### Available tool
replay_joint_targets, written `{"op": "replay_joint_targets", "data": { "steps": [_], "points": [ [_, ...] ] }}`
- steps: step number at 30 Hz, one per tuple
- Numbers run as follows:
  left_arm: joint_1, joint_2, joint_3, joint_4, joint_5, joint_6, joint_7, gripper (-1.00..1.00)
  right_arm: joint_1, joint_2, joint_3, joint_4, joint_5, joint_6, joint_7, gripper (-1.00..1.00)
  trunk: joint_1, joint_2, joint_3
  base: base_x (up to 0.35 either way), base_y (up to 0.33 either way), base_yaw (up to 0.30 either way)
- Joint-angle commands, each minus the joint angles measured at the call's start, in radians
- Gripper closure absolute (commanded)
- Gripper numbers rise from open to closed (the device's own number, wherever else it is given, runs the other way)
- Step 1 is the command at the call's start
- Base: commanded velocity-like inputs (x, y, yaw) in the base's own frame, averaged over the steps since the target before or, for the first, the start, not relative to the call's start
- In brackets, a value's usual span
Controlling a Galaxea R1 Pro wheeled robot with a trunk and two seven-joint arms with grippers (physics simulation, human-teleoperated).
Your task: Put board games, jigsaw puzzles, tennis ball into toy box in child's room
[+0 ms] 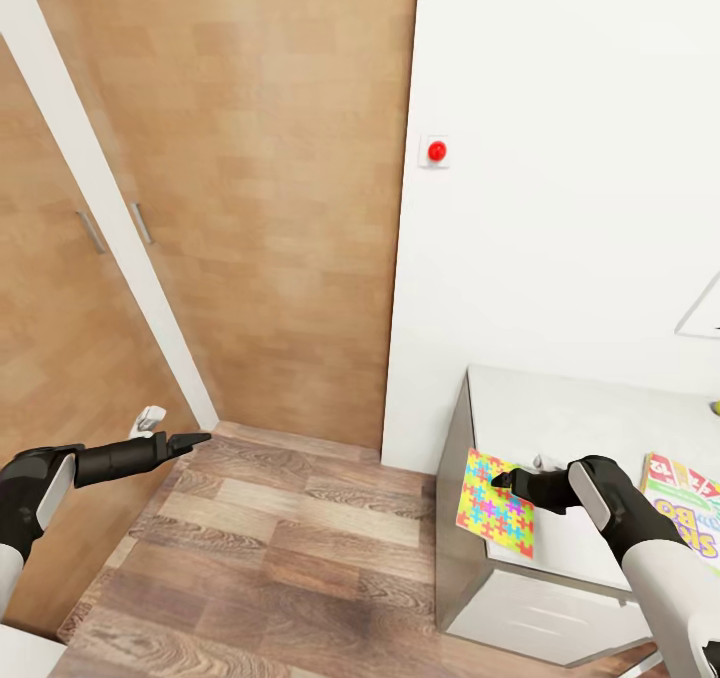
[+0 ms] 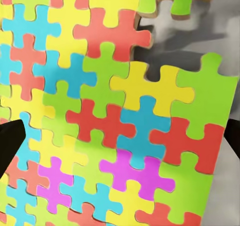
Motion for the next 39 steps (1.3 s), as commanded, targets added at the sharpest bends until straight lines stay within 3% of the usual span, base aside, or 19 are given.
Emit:
{"op": "replay_joint_targets", "data": {
  "steps": [1, 31, 39],
  "points": [
    [-0.001, 0.000, 0.000, 0.000, 0.003, 0.007, -0.001, -1.00, -0.001, 0.000, -0.004, -0.001, 0.009, 0.005, 0.009, -1.00, 0.001, -0.002, -0.001, 0.001, 0.003, 0.000],
    [-0.001, -0.003, 0.000, 0.000, 0.003, 0.005, -0.001, -1.00, 0.008, -0.004, -0.013, -0.020, 0.008, 0.003, 0.009, -1.00, 0.001, -0.002, 0.044, 0.000, 0.000, 0.000],
    [-0.001, -0.002, 0.000, 0.000, 0.003, 0.005, -0.001, -1.00, 0.038, -0.011, -0.018, -0.131, 0.005, 0.010, 0.009, -1.00, 0.001, -0.002, 0.057, 0.000, 0.000, 0.000]
  ]
}}
